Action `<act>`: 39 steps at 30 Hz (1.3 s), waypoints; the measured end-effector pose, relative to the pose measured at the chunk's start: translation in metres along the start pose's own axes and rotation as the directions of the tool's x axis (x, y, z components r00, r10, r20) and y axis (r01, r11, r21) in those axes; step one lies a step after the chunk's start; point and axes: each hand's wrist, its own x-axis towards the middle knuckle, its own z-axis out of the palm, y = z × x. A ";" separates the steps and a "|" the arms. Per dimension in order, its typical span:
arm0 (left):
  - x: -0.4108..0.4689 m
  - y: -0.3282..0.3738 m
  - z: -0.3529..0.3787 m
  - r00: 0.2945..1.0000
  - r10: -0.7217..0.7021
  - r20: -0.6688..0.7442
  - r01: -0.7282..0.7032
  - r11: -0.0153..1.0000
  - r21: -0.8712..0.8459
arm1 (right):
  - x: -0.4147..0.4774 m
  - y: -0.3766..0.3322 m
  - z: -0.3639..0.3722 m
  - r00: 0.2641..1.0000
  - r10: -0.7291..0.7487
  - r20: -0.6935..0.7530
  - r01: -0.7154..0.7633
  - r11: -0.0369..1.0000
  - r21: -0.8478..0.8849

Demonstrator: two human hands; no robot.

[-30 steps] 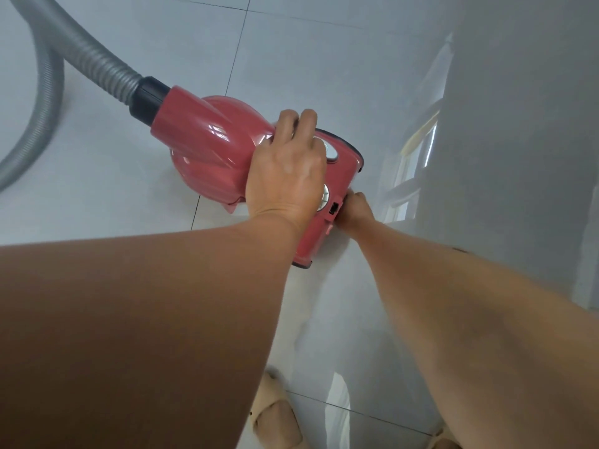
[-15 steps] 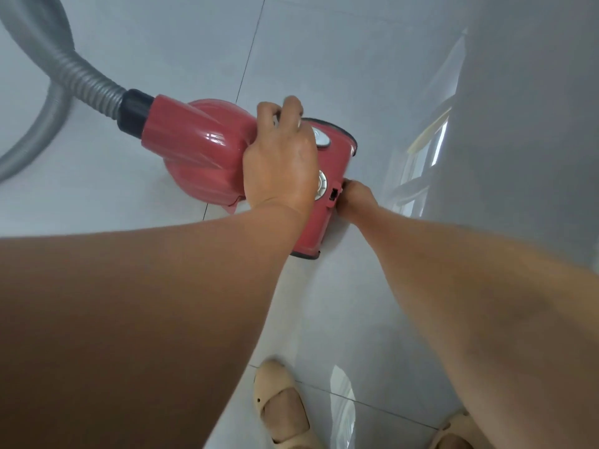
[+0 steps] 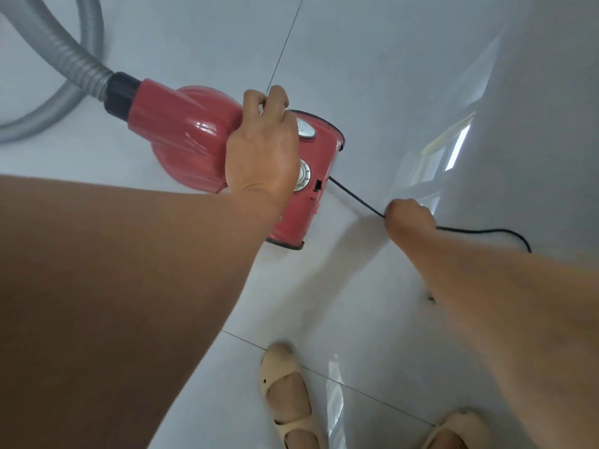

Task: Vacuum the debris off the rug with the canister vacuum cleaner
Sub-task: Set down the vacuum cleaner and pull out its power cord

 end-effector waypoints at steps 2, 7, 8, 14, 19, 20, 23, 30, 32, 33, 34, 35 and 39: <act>-0.001 0.000 0.004 1.000 -0.007 -0.017 0.007 1.000 -0.005 | -0.024 0.050 0.007 0.994 0.109 0.027 -0.101 0.973 -0.208; 0.003 0.001 -0.005 0.998 -0.049 -0.031 0.046 0.994 -0.097 | -0.025 0.061 -0.001 0.991 0.130 -0.007 -0.130 0.991 -0.026; 0.003 0.003 -0.007 0.998 -0.056 -0.027 0.052 0.992 -0.113 | -0.017 0.044 -0.002 0.998 0.065 0.004 -0.065 0.996 0.063; 0.000 -0.002 0.002 1.000 0.000 -0.029 0.000 1.000 0.009 | 0.019 -0.077 -0.019 0.971 -0.239 0.028 0.202 0.873 0.443; -0.001 -0.001 0.004 0.999 -0.003 -0.041 0.003 1.000 0.004 | 0.027 -0.104 -0.012 0.972 -0.225 0.064 0.167 0.860 0.483; -0.001 -0.002 0.005 0.999 0.005 -0.047 -0.004 1.000 0.004 | 0.027 -0.101 -0.007 0.980 -0.198 0.031 0.158 0.858 0.489; 0.000 -0.002 0.004 0.998 0.023 -0.065 -0.022 1.000 0.019 | 0.021 -0.080 -0.002 0.983 -0.145 -0.110 0.174 0.925 0.339; -0.002 0.000 0.001 1.000 0.016 -0.026 -0.016 1.000 0.012 | 0.003 0.025 -0.006 0.999 0.048 0.002 -0.048 0.992 -0.116; 0.000 0.001 0.000 1.000 0.014 -0.026 -0.013 1.000 0.013 | -0.008 0.049 -0.007 0.990 0.115 0.077 -0.094 0.968 -0.234; 0.000 0.002 0.001 1.000 0.016 -0.026 -0.015 1.000 0.019 | -0.011 0.052 -0.008 0.987 0.128 0.099 -0.096 0.955 -0.281; 0.000 0.002 0.001 1.000 0.018 -0.026 -0.017 1.000 0.025 | -0.011 0.048 -0.010 0.986 0.128 0.107 -0.091 0.951 -0.296; 0.000 0.002 0.002 1.000 0.014 -0.025 -0.013 1.000 0.025 | -0.009 0.037 -0.012 0.990 0.107 0.096 -0.076 0.957 -0.280; 0.000 0.003 0.002 1.000 -0.007 -0.013 0.007 1.000 -0.013 | 0.012 -0.037 -0.017 0.981 -0.182 -0.070 0.188 0.978 0.085</act>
